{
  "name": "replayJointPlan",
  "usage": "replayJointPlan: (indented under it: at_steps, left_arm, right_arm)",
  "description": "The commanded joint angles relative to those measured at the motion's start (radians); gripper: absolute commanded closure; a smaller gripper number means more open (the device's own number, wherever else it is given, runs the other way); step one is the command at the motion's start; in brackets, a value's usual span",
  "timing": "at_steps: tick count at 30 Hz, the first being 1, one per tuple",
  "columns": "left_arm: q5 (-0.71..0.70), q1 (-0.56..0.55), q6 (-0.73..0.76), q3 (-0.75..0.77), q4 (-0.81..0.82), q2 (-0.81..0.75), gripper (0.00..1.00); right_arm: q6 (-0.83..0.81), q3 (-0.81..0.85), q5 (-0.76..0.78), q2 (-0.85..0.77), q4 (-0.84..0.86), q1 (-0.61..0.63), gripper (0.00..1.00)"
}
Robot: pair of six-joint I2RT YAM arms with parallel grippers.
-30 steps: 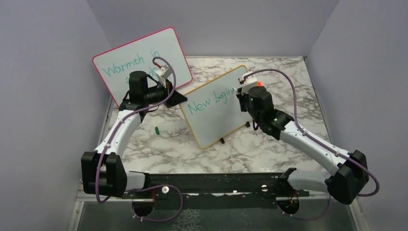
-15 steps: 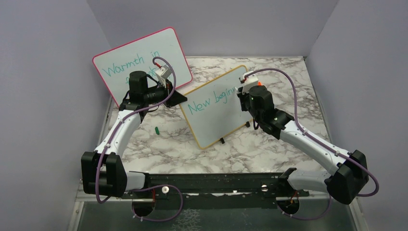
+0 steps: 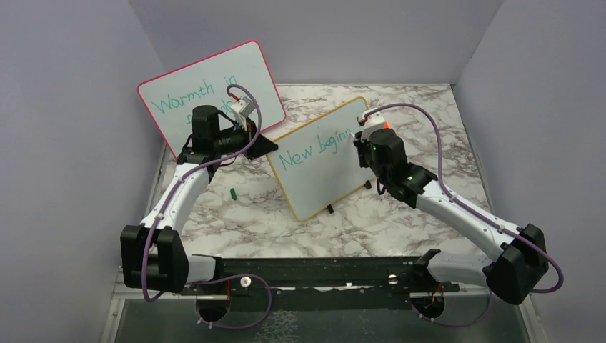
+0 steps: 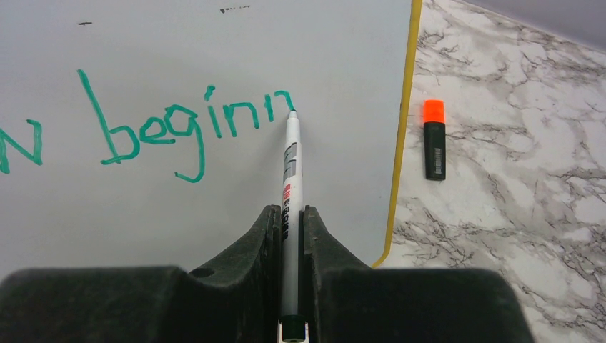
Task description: Write a sentence on the whiteboard
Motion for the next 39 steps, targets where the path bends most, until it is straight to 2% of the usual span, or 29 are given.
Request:
replayJointPlan:
  at_steps: [1, 13, 39]
  left_arm:
    - [-0.092, -0.006, 0.084, -0.01, -0.061, 0.02, 1.0]
    - [-0.093, -0.006, 0.083, -0.011, -0.063, 0.019, 1.0]
    - [-0.086, -0.005, 0.083, -0.01, -0.061, 0.026, 1.0]
  right_arm:
    - [0.021, -0.02, 0.009, -0.014, -0.035, -0.007, 1.0]
    - [0.005, 0.0, 0.013, -0.045, -0.006, -0.012, 1.0]
    - [-0.003, 0.04, -0.036, -0.008, 0.079, -0.039, 1.0]
